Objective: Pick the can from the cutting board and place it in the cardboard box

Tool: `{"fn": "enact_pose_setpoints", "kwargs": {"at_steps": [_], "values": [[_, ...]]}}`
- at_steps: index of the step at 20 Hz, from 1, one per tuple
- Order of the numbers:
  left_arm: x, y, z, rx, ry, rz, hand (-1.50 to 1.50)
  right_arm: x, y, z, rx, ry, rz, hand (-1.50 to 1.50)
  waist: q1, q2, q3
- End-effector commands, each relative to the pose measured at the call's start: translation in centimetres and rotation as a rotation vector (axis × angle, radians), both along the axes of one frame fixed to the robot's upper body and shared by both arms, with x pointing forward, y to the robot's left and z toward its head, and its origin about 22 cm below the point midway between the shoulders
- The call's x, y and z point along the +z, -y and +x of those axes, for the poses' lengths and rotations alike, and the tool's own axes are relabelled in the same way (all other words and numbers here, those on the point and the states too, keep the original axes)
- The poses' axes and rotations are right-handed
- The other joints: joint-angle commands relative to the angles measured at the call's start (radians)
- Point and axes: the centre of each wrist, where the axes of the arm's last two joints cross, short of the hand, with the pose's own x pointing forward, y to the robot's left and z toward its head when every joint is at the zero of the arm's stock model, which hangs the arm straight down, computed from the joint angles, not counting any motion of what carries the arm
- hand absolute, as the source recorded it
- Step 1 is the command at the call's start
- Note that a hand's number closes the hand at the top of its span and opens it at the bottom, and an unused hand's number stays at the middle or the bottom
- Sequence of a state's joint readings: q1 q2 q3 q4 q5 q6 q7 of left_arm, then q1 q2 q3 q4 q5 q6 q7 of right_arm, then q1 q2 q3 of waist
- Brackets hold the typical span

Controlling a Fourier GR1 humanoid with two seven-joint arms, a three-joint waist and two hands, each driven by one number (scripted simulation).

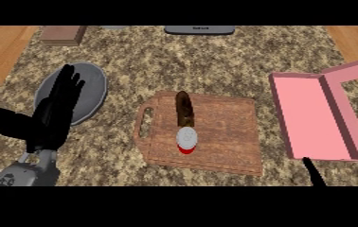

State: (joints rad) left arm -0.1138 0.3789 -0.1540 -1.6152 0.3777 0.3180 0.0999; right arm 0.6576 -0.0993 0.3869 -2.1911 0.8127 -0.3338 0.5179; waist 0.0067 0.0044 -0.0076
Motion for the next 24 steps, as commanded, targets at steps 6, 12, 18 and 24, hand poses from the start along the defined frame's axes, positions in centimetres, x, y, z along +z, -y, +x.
{"fn": "enact_pose_setpoints", "kwargs": {"at_steps": [6,12,18,24], "values": [[1.1,1.2,0.0,-0.015,-0.007,-0.025,0.00,8.3,-6.3,1.5,0.064,-0.076,0.089,-1.50,0.014,-0.001,0.005],[0.7,-0.3,0.4,-0.010,0.001,-0.019,0.00,8.6,-10.3,4.4,0.080,-0.122,0.045,-1.50,0.004,-0.003,0.006],[0.3,-0.5,0.1,-0.014,-0.014,-0.019,0.00,7.8,-11.0,5.0,0.058,-0.206,0.075,-1.50,0.000,-0.003,0.006],[1.0,0.0,0.5,-0.001,-0.008,-0.002,0.00,7.6,-11.6,7.1,0.071,-0.205,0.086,-1.50,-0.001,-0.004,0.007]]}}
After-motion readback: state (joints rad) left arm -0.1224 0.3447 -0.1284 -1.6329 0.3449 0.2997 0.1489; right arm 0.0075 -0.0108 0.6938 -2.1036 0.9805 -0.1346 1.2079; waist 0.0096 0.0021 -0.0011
